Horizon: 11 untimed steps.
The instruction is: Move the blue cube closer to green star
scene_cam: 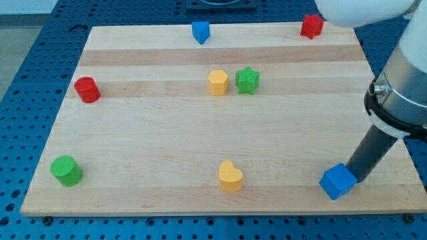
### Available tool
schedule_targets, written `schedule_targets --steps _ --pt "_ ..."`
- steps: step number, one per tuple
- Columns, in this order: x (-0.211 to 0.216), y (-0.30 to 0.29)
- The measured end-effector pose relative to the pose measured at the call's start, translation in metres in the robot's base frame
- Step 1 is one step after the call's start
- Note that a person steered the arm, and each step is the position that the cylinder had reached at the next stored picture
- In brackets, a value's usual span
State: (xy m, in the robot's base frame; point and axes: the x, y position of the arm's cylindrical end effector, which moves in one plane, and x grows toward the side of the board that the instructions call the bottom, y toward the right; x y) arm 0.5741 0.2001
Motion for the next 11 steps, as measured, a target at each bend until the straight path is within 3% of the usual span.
schedule_targets --steps 1,2,3,6,8,10,11 --pt "0.001 0.041" --pt "0.031 0.065" --pt "0.042 0.054" --pt "-0.034 -0.081" --pt "-0.032 -0.006" --pt "0.039 -0.004" --pt "0.045 -0.038"
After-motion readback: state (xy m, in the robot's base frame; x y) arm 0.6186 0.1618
